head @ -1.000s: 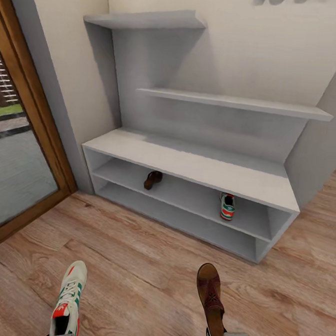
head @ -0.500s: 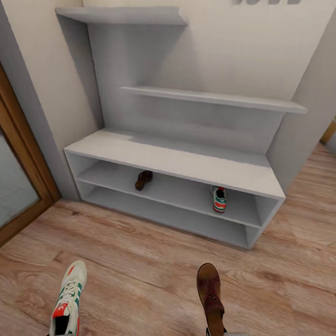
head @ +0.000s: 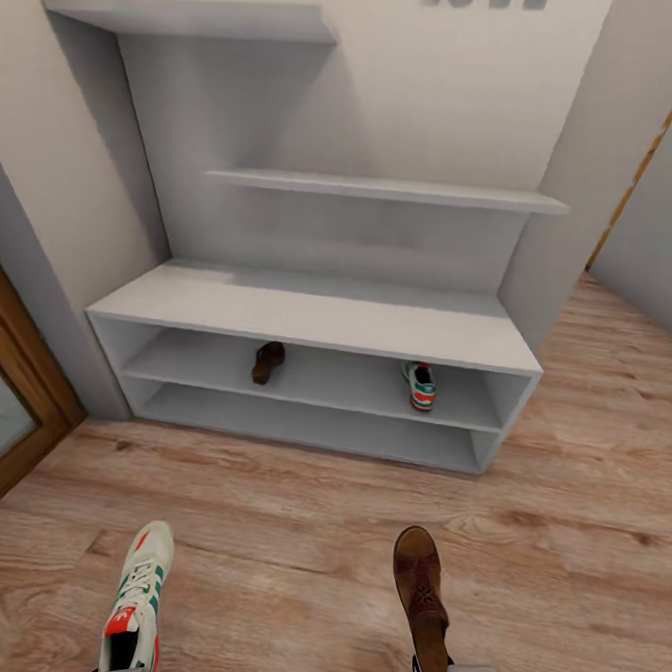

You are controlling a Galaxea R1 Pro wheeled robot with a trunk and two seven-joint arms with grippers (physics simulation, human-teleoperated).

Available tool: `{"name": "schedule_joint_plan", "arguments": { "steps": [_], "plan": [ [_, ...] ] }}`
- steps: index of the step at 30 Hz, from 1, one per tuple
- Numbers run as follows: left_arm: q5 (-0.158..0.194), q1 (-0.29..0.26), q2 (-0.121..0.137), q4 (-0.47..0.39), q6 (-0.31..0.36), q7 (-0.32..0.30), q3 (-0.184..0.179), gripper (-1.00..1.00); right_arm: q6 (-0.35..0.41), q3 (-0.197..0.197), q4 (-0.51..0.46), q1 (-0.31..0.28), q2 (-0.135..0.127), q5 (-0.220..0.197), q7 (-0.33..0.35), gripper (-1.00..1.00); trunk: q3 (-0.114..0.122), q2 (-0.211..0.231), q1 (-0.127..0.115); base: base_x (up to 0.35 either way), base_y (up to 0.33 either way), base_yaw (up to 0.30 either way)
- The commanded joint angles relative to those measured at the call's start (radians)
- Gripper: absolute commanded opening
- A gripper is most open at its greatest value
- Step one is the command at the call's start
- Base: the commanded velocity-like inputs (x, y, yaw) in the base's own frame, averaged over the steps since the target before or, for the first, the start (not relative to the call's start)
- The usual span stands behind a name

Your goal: Pick up the two gym shoes and the two sandals from the corridor floor and place them onto the hallstand (shoe rack) in the corridor, making sure they are on the rack and not on the floor. Arrange them so the two gym shoes are next to each other and the two sandals are next to each other.

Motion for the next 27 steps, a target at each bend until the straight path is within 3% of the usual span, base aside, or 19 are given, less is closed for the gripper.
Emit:
{"name": "schedule_joint_plan", "arguments": {
  "steps": [1,13,27],
  "plan": [
    [-0.008,0.0,0.0,0.001,-0.003,-0.004,0.008,-1.0,-0.002,0.008,0.0,-0.001,0.0,-0.008,-0.003,-1.0,-0.001,0.0,0.0,0.0,0.094,-0.281],
    [-0.007,0.0,0.0,0.001,-0.003,-0.004,0.007,-1.0,-0.002,0.008,0.0,-0.001,0.0,-0.007,-0.003,-1.0,-0.006,0.0,0.0,0.0,0.015,-0.275],
    [-0.008,0.0,0.0,0.001,-0.002,-0.004,0.007,-1.0,-0.002,0.011,0.001,-0.001,-0.005,0.0,0.002,-1.0,-0.006,0.0,0.0,0.0,0.0,-0.015]
  ]
}}
